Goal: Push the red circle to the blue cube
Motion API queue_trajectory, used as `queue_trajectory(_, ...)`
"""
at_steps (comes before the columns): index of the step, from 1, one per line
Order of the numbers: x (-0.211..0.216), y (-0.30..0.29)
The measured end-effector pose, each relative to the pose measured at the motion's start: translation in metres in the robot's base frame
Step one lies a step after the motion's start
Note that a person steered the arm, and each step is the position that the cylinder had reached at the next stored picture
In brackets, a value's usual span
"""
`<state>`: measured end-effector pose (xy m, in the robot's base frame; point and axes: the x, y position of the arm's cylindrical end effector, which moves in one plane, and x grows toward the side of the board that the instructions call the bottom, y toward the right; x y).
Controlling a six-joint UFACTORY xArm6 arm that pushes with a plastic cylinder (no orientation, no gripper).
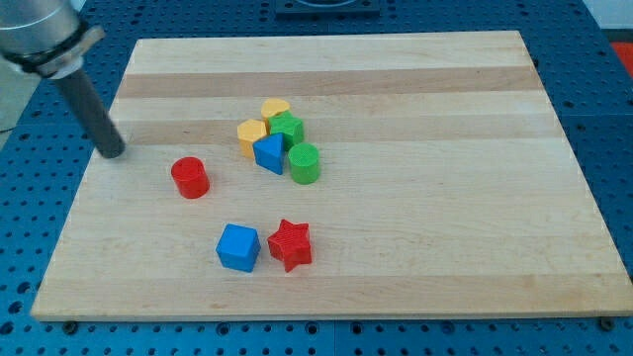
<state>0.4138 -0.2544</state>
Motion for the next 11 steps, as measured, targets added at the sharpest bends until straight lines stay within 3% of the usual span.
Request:
queue_trajectory(1, 0.015, 0.053)
queue_trajectory(3, 0.083, 0.064)
queue_trajectory(5, 0.026, 0.066)
queue_trajectory(6, 0.028, 0.103)
queue_trajectory(8, 0.081, 0.095)
queue_trajectory(10, 0.072, 0.080)
queue_trajectory(11, 0.111, 0.091)
